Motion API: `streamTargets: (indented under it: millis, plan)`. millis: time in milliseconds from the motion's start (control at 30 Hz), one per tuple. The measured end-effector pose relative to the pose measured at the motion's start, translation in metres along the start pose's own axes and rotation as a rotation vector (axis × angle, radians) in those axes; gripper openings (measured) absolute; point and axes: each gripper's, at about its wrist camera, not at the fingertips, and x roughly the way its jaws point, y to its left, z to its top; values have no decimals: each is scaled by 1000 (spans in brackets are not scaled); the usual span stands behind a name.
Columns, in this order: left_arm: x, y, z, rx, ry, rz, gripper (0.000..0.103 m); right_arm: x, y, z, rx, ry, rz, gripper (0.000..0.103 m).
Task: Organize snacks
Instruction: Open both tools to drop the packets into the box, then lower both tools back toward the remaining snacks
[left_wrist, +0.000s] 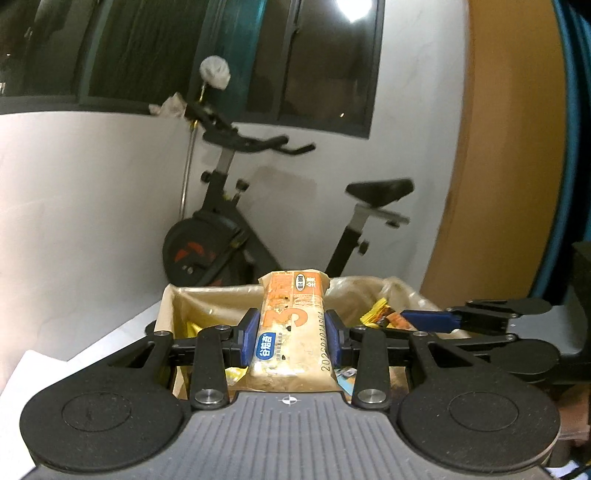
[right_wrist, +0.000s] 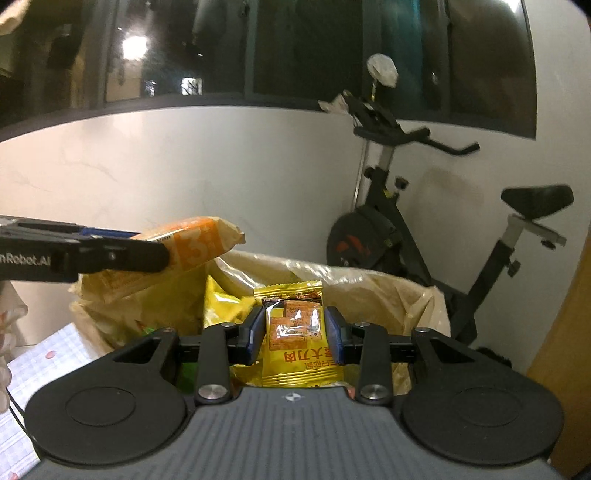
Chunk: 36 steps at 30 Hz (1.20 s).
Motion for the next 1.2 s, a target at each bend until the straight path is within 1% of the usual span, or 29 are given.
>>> streamTargets:
  millis: [133,200,233,267,300,333,367,433,633,833,1000,1200]
  plan:
    - [12,6,-3,11,42,18,40,8,-2,-9,-5,26,-23,37]
    - [13,10,-5,15,54,26,42,10,-4,-13,5,38,-33,38]
    - [14,13,-6,14,55,27,50,9,-4,-14,10,40,-39,39]
    - [18,17,-3,10,53,29,63,8,-5,-16,14,39,-47,40]
    - [17,20,-3,3,46,33,66,6,-6,-17,19,37,-52,42]
    - [15,23,-2,-2,34,35,67,4,-7,-18,26,34,-54,49]
    - [10,25,-3,-5,28,33,67,2,-8,-18,35,28,-54,56]
    - [3,26,-4,-6,25,32,67,-4,-10,-19,55,11,-45,59]
    - [-25,30,-8,35,10,37,67,-31,-3,-22,60,-29,-16,59]
    - [-57,41,-16,61,8,41,67,-56,8,-32,46,-44,-8,59]
    - [-80,50,-29,63,15,34,67,-75,13,-43,66,-64,-10,59]
    - [-94,58,-50,38,36,26,67,-90,21,-57,87,-79,-23,59]
